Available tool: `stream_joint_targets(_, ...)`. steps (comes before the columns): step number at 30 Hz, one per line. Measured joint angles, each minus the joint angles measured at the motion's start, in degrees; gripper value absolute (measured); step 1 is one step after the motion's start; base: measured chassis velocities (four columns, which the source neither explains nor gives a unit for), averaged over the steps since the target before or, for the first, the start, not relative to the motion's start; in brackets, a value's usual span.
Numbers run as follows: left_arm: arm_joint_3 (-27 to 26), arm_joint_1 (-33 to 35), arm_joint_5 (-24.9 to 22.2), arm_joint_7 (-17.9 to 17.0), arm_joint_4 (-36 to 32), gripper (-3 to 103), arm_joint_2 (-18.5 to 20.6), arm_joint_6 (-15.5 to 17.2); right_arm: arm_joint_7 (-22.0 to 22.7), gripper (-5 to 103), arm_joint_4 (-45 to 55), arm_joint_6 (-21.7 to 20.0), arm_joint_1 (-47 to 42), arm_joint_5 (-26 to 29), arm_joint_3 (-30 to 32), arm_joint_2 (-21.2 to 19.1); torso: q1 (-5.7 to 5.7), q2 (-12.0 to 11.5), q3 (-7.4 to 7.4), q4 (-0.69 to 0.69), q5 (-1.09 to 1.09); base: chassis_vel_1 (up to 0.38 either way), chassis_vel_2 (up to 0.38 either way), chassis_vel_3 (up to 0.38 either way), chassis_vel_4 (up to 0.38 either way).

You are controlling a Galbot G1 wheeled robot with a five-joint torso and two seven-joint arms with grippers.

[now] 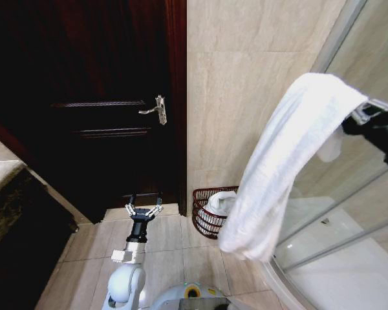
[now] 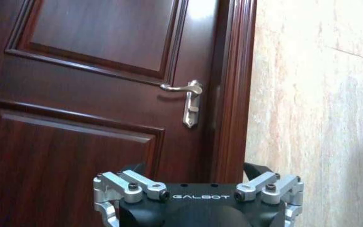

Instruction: Discard the used towel into the hamper.

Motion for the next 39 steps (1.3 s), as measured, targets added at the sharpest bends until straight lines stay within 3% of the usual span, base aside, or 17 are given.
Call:
stream_joint_targets(4,-0.1,0.2,-0.1,-0.2,0.3,100,0.0,-0.5,4.9,11,1.3,-0.5,3.4,-1.3,-7.0,-0.7,0.0,0.0,0.0,0.0,0.0,0.0,0.0,0.0,0.0)
stream_joint_targets(6,-0.3,0.1,-0.3,-0.2,0.4,100,0.0,-0.5,9.6,11,3.3,-2.8,5.8,-0.9,-12.8,0.2,0.0,0.0,0.0,0.0,-0.01,0.0,0.0,0.0,0.0)
stream_joint_targets(8,-0.5,-0.2,-0.4,-0.2,0.5,100,0.2,-0.3,14.2,11,4.5,-5.4,8.5,1.0,-17.3,1.3,-0.01,0.0,0.0,-0.01,0.03,0.0,0.0,0.0,0.0)
stream_joint_targets(9,-0.5,-0.2,-0.4,-0.2,0.5,100,0.2,-0.3,14.2,11,4.5,-5.4,8.5,1.0,-17.3,1.3,-0.01,0.0,0.0,-0.01,0.03,0.0,0.0,0.0,0.0)
stream_joint_targets(13,-0.4,-1.0,-0.3,-0.3,0.6,100,1.1,0.8,24.3,11,3.2,-7.4,17.8,7.1,-25.3,1.9,-0.01,0.0,-0.01,0.0,0.0,0.0,0.0,0.0,0.0)
stream_joint_targets(19,0.2,-1.9,0.3,-0.4,-0.1,100,1.0,2.6,25.6,11,-2.3,-7.4,26.1,9.4,-30.1,0.8,-0.01,0.0,-0.01,-0.02,-0.01,0.0,0.0,0.0,0.0)
stream_joint_targets(24,0.5,-2.9,0.5,-0.4,0.0,100,1.1,4.0,25.2,11,-6.6,-7.2,33.8,9.5,-38.1,2.1,-0.01,0.0,-0.01,-0.01,0.02,0.0,0.0,0.0,0.0)
stream_joint_targets(29,0.6,-3.5,0.5,-0.9,0.8,100,2.3,5.0,25.5,11,-7.8,-6.8,39.0,9.9,-44.7,6.7,-0.01,0.0,-0.01,0.0,0.0,0.0,0.0,0.0,0.0)
stream_joint_targets(39,0.7,-3.4,0.7,-1.2,1.6,100,3.5,6.2,26.6,11,-14.5,-5.8,50.6,0.5,-54.3,15.6,-0.01,0.0,-0.01,0.0,-0.01,0.0,0.0,0.0,0.0)
